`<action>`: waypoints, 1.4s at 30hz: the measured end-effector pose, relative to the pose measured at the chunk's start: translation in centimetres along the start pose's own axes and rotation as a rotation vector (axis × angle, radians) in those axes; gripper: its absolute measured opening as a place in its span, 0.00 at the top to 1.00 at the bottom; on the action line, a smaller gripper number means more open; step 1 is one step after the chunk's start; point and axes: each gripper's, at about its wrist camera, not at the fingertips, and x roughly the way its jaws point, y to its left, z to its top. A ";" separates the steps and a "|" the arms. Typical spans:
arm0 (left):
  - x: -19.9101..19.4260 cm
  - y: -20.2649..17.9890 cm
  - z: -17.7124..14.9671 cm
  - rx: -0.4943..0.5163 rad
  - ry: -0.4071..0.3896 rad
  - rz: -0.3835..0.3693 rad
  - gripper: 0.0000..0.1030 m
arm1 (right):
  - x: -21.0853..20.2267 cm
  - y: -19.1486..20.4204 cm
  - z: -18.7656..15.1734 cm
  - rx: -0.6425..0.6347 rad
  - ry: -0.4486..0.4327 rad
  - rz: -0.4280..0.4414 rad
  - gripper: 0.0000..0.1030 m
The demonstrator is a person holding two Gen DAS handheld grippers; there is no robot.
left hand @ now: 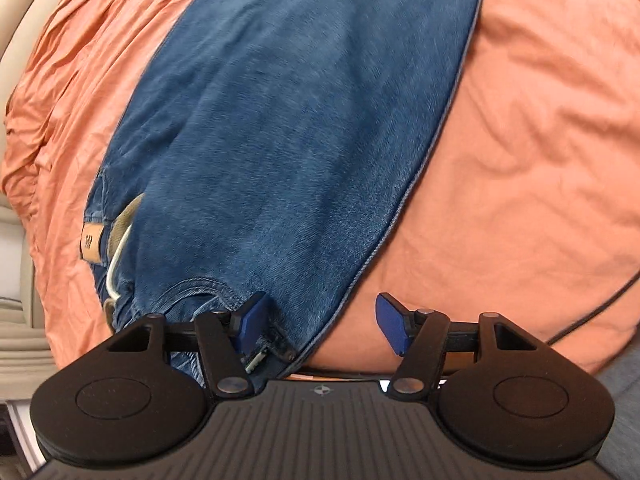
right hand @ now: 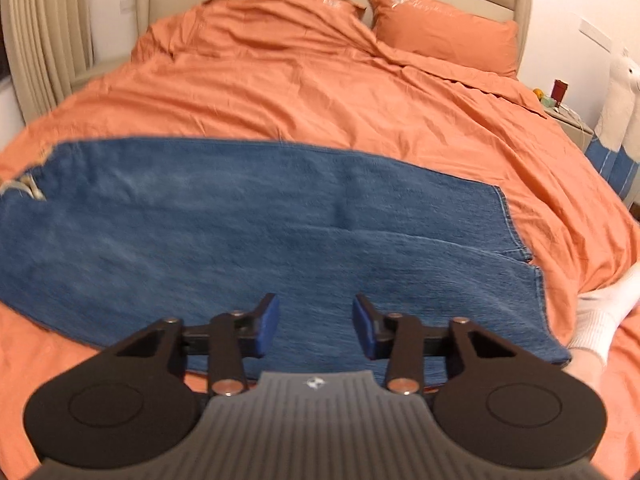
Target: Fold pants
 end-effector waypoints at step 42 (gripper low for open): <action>-14.0 11.7 3.9 -0.765 -0.346 0.403 0.94 | 0.5 -11.7 1.2 -0.779 0.062 -0.427 1.00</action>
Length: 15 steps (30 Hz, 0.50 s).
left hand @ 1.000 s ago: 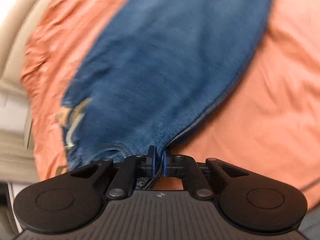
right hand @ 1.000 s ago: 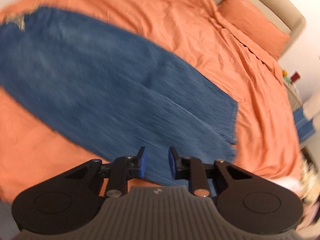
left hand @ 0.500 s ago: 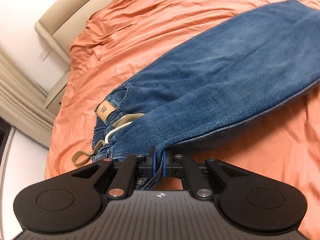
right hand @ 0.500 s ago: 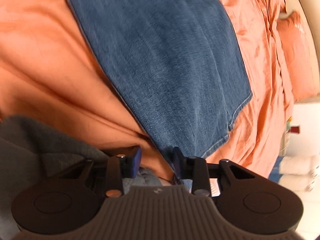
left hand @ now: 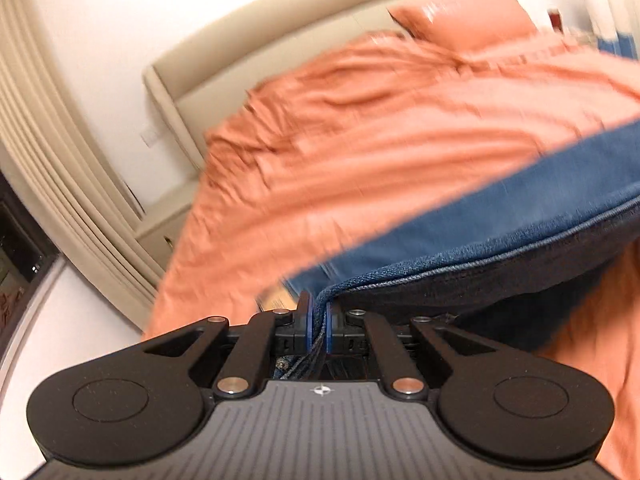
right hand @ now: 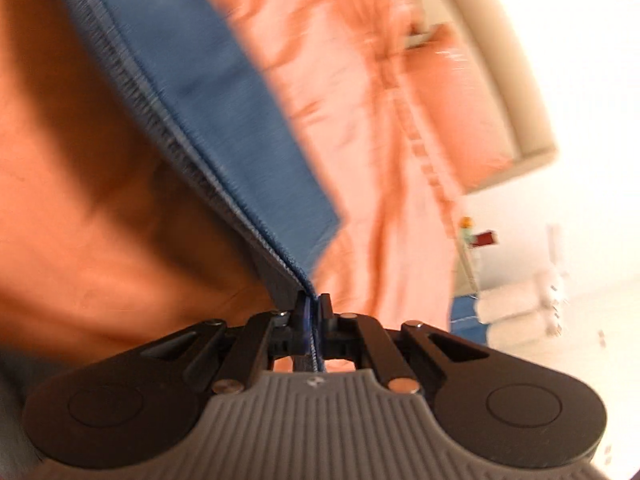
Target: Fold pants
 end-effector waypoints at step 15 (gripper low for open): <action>15.6 -1.3 7.2 0.081 0.179 -0.013 0.94 | 12.1 -4.7 9.7 0.155 0.096 -0.008 1.00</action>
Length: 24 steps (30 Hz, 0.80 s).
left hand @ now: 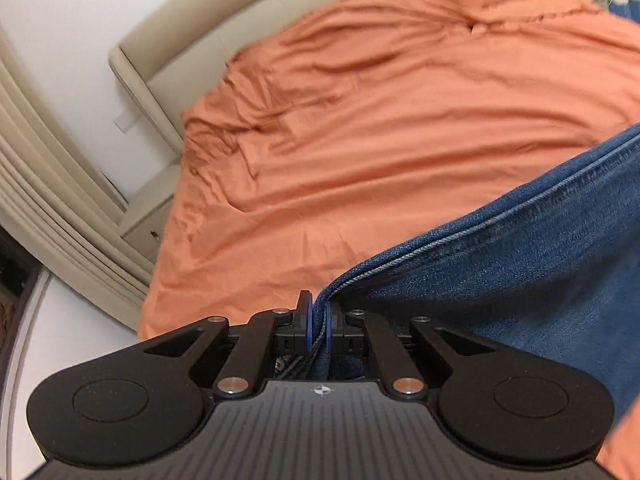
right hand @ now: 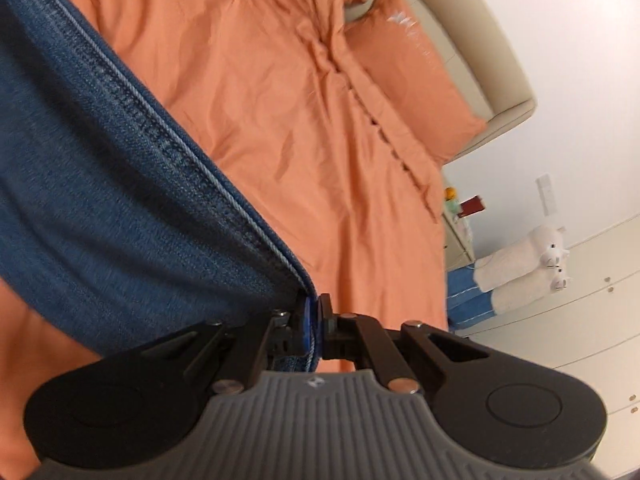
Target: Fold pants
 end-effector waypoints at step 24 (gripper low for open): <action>12.4 -1.6 -0.3 -0.056 0.093 -0.086 0.93 | 14.2 4.9 5.5 -0.056 0.076 0.101 1.00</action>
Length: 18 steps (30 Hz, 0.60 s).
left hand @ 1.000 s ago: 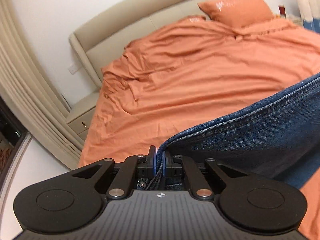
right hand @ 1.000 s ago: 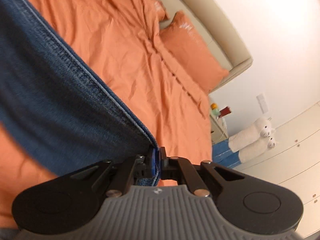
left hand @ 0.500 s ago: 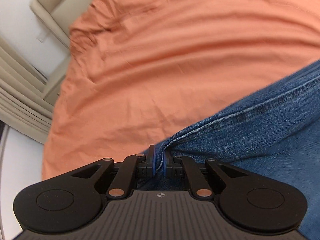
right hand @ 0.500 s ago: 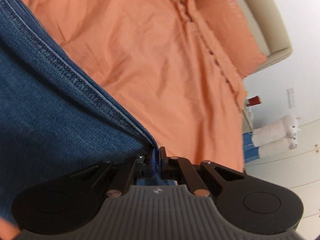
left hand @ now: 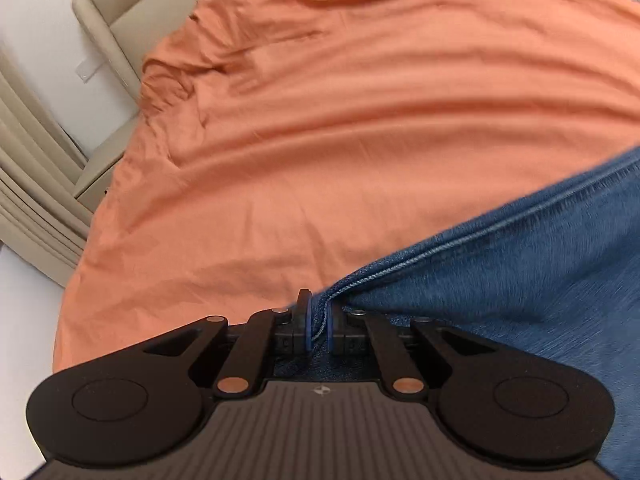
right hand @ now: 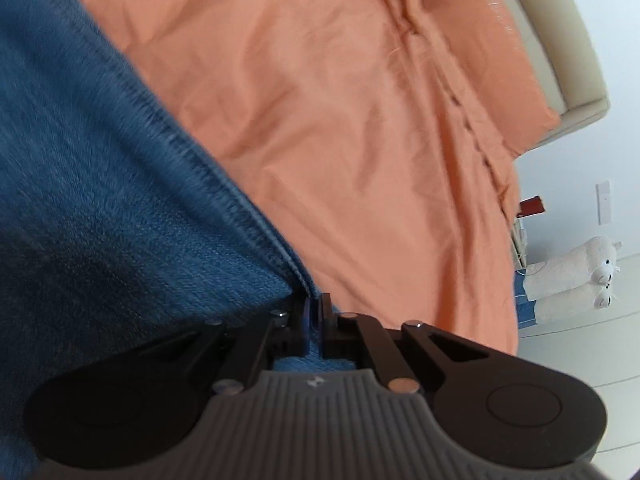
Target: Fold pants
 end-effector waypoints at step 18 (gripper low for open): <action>2.0 2.1 1.5 -0.043 0.019 -0.036 0.23 | 0.9 0.9 1.6 0.118 0.075 -0.033 0.50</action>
